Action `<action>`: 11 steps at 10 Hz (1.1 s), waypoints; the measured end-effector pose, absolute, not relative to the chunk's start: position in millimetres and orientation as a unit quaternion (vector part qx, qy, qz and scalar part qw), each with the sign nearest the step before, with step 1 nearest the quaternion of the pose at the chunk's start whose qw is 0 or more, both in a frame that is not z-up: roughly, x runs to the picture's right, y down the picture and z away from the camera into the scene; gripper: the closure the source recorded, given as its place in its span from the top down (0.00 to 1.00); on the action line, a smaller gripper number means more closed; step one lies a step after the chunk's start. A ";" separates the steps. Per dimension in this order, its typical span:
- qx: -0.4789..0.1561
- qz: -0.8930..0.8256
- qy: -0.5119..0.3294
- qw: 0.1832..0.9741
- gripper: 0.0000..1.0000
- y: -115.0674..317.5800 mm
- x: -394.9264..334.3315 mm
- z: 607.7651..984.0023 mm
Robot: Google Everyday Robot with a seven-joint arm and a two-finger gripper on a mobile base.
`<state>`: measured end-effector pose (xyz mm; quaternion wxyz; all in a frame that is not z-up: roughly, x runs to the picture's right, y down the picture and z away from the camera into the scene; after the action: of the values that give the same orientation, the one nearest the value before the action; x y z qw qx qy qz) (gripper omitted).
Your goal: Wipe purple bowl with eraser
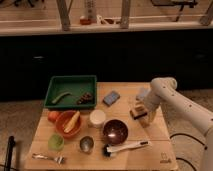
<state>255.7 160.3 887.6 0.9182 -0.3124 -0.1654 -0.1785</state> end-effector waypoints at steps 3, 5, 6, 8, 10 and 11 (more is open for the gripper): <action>-0.319 -0.189 -0.170 0.913 0.31 159.8 252.3 891.9; -0.318 -0.191 -0.171 0.913 0.10 154.3 254.8 892.9; -0.318 -0.191 -0.172 0.913 0.04 151.4 255.9 892.9; -0.313 -0.192 -0.178 0.913 0.00 142.8 261.0 888.8; -0.307 -0.195 -0.188 0.912 0.00 135.8 262.6 879.6; -0.304 -0.200 -0.193 0.911 0.00 133.7 262.9 873.6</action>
<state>262.9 133.7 873.6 0.9112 -0.3042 -0.1929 -0.1997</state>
